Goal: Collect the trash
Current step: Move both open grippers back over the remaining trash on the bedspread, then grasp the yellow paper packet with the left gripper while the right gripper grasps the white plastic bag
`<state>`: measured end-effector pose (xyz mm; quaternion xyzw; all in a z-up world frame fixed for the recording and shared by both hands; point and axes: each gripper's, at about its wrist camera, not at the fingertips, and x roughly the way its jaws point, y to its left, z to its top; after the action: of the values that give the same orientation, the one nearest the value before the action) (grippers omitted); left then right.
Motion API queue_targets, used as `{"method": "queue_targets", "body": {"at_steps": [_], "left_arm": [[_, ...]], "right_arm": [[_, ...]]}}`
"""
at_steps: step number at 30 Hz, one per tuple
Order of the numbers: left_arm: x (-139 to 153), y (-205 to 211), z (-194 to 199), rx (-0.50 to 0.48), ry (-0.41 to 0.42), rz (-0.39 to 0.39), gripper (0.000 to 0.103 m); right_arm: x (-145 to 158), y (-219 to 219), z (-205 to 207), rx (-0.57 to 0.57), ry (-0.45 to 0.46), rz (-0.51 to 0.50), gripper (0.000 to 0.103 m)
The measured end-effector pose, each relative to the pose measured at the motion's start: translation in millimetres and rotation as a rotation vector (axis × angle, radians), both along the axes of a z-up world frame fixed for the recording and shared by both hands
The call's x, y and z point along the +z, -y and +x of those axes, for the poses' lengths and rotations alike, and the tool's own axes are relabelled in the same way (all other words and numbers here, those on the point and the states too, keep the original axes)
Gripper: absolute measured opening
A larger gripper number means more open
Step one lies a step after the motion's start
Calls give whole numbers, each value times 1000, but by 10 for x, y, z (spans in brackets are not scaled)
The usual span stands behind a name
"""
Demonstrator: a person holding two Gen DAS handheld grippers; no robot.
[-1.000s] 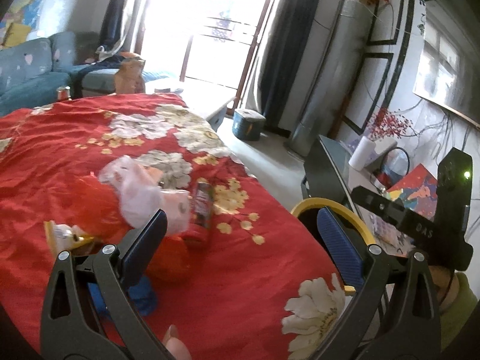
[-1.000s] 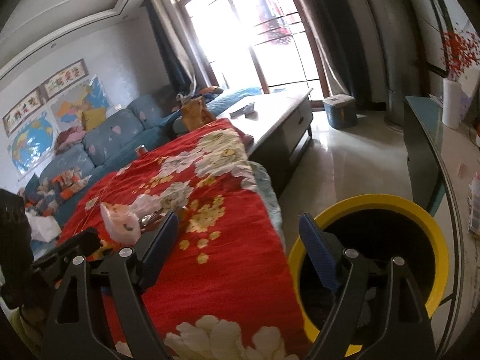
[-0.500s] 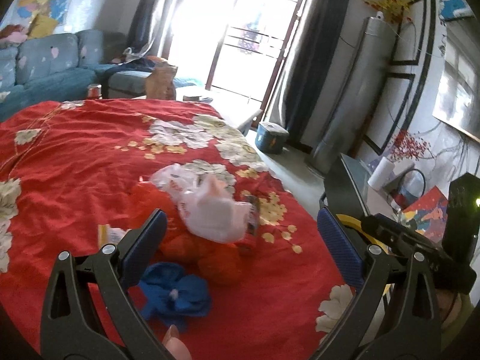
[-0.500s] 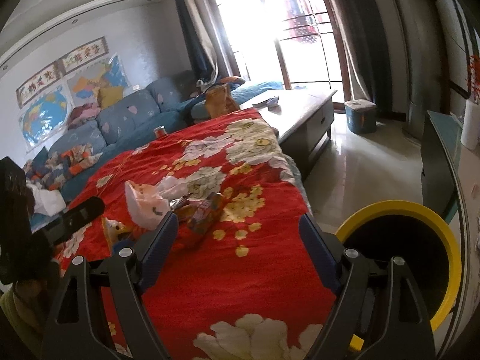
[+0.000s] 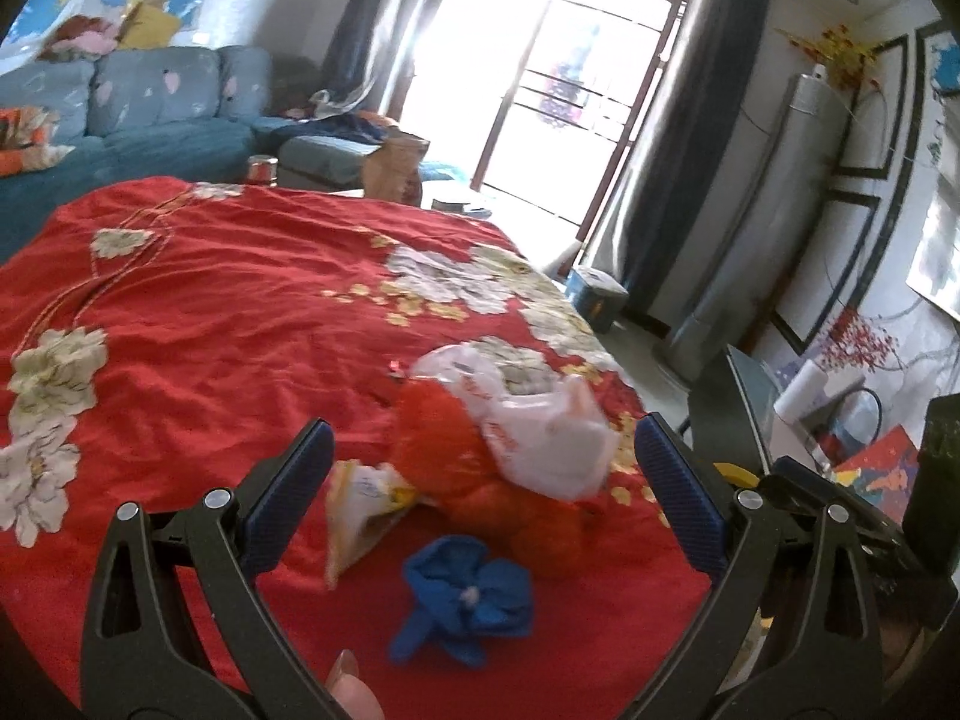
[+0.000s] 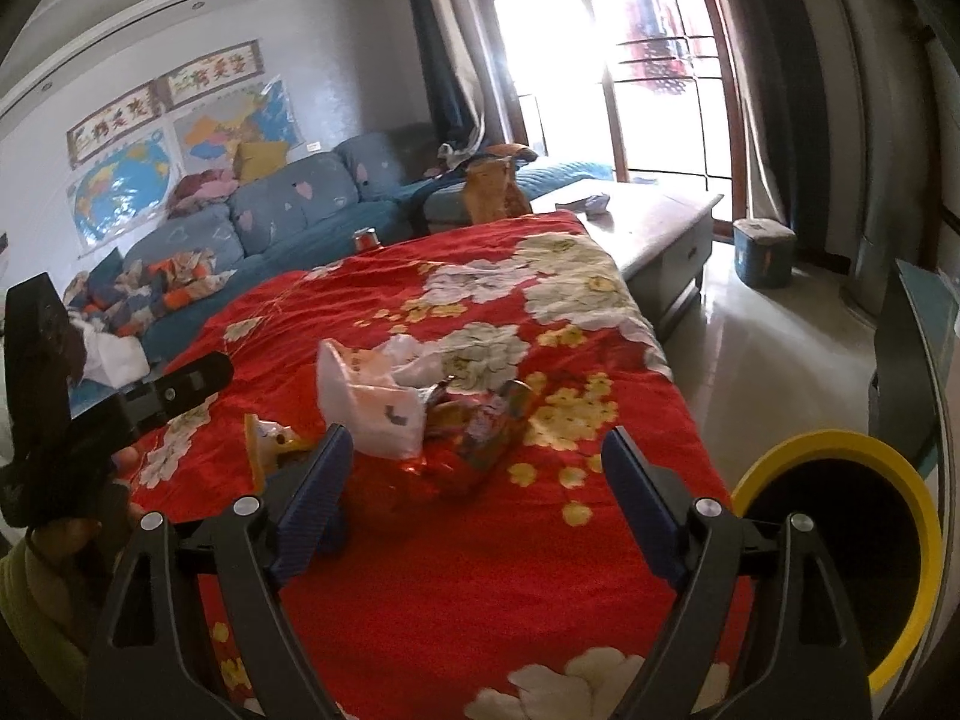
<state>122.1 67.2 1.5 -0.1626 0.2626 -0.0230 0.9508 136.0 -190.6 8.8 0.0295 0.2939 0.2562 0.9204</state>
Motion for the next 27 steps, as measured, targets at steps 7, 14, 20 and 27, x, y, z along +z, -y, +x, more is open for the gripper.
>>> {"method": "queue_targets", "body": {"at_steps": [7, 14, 20, 27], "left_arm": [[-80, -273, -49, 60, -23, -10, 92], [-202, -483, -80, 97, -61, -26, 92], [-340, -672, -69, 104, -96, -49, 92], [-510, -782, -27, 78, -144, -110, 87]], "right_arm": [[19, -314, 44, 47, 22, -44, 84], [2, -648, 112, 100, 36, -93, 85], [-71, -907, 186, 140, 37, -142, 85], [-180, -1099, 313, 154, 27, -186, 85]]}}
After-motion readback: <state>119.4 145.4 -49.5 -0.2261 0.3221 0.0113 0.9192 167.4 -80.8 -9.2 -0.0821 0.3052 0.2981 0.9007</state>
